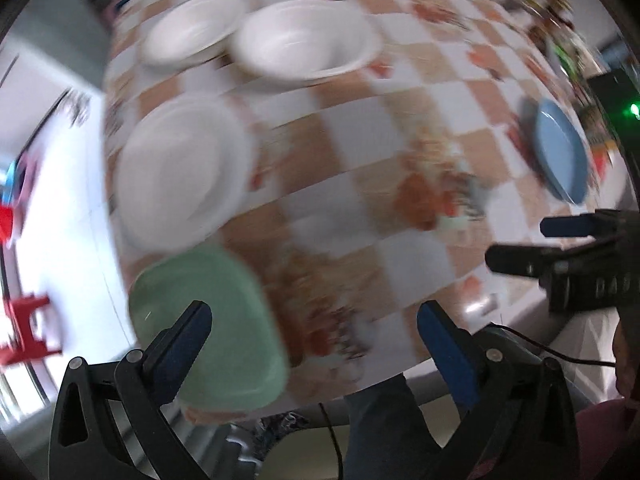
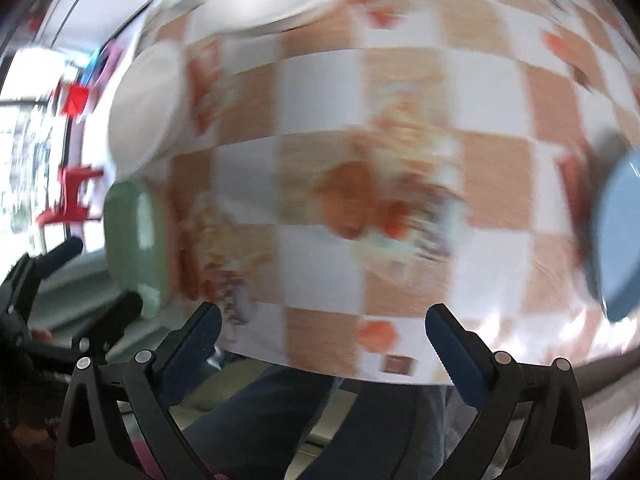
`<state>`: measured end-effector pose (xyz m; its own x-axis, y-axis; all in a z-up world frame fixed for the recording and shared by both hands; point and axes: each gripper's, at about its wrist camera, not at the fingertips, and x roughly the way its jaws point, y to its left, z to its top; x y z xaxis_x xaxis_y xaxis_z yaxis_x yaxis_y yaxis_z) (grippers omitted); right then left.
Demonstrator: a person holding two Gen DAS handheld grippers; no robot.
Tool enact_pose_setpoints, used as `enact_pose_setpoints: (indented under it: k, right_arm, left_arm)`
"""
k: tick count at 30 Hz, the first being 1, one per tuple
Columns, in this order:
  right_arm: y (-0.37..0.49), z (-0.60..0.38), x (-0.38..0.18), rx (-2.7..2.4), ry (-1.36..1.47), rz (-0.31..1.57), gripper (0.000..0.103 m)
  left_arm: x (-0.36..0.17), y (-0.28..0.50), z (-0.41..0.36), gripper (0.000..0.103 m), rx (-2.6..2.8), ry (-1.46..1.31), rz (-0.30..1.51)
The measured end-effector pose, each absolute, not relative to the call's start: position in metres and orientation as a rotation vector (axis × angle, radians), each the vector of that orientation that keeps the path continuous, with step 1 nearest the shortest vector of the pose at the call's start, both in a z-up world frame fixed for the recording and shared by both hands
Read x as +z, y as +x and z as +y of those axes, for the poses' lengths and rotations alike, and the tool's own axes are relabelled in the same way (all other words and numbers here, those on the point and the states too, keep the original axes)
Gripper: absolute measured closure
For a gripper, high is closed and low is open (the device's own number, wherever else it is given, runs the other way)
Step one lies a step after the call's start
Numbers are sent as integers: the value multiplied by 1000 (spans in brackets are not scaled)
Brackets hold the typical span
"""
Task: Organize plates and bowls
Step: 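Open both grippers and withdraw from the green plate, then move both grippers to the blue plate and close on its rim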
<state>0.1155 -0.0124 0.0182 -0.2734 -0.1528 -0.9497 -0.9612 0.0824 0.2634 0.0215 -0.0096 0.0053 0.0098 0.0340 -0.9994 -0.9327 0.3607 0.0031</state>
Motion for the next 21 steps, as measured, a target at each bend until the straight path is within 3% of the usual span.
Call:
enact_pose_setpoints:
  k: [10, 21]
  right_arm:
    - [244, -48, 24, 1006, -857, 1641, 0]
    - [330, -89, 16, 798, -669, 1706, 0]
  left_arm:
    - [0, 140, 9, 0, 704, -720, 1417]
    - [-19, 231, 37, 0, 639, -619, 1463]
